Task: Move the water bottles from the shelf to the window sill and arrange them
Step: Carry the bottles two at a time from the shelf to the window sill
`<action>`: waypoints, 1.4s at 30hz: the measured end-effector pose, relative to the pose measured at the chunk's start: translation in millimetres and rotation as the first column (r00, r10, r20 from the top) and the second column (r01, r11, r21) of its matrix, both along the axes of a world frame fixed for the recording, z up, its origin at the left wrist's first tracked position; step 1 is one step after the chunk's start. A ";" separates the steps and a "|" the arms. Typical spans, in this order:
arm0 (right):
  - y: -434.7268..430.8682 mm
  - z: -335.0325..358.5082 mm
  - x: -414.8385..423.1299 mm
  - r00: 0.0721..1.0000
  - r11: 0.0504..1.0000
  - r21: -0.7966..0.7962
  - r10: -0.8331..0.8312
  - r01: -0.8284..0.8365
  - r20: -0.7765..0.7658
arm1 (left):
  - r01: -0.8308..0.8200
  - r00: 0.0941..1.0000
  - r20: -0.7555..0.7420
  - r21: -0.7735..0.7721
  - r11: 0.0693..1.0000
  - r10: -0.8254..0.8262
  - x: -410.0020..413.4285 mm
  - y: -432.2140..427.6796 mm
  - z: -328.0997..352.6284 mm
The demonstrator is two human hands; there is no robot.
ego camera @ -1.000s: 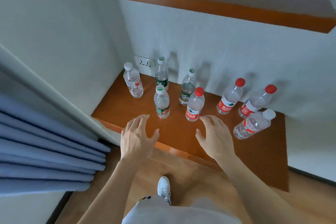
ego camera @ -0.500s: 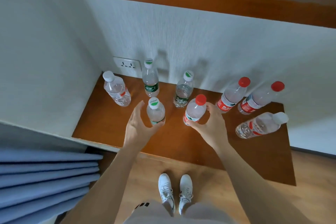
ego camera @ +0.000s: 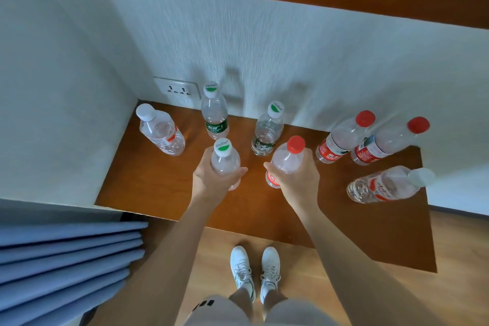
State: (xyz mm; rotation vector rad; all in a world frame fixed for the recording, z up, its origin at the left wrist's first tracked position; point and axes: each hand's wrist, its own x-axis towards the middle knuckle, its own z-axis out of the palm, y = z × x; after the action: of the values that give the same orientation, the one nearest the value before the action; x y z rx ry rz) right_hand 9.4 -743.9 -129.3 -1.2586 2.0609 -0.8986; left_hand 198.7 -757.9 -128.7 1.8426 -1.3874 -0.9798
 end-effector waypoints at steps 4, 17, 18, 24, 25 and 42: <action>2.1 21.3 -1.9 0.999 0.999 -0.030 -0.020 0.021 0.032 | -0.001 0.999 -0.051 -0.041 0.999 -0.001 -1.9 -0.3 23.6; 3.5 112.3 -17.3 0.982 0.958 -0.250 0.170 -0.145 0.084 | -0.018 0.965 -0.259 -0.235 0.972 -0.044 -17.1 9.7 106.5; 3.2 118.0 -18.6 0.979 0.954 -0.259 0.179 -0.150 0.095 | -0.019 0.962 -0.268 -0.246 0.969 -0.049 -17.2 11.1 111.8; 0.5 138.6 -6.8 0.955 0.928 -0.312 0.257 -0.203 0.146 | -0.054 0.956 -0.291 -0.304 0.951 -0.038 -2.3 17.2 128.1; -1.0 140.4 -1.2 0.949 0.924 -0.316 0.275 -0.217 0.153 | -0.076 0.956 -0.293 -0.311 0.947 -0.019 2.4 19.3 129.5; 30.2 143.1 154.7 0.416 0.469 -0.322 0.882 -0.822 0.223 | -0.741 0.670 -0.341 -0.354 0.570 0.660 99.8 183.5 149.0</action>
State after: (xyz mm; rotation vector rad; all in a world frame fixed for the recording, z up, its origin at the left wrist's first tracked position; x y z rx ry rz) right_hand 164.0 -713.7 13.8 -1.7971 0.7871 -0.6921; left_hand 298.5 -574.4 20.2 1.6418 -0.5679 -0.3144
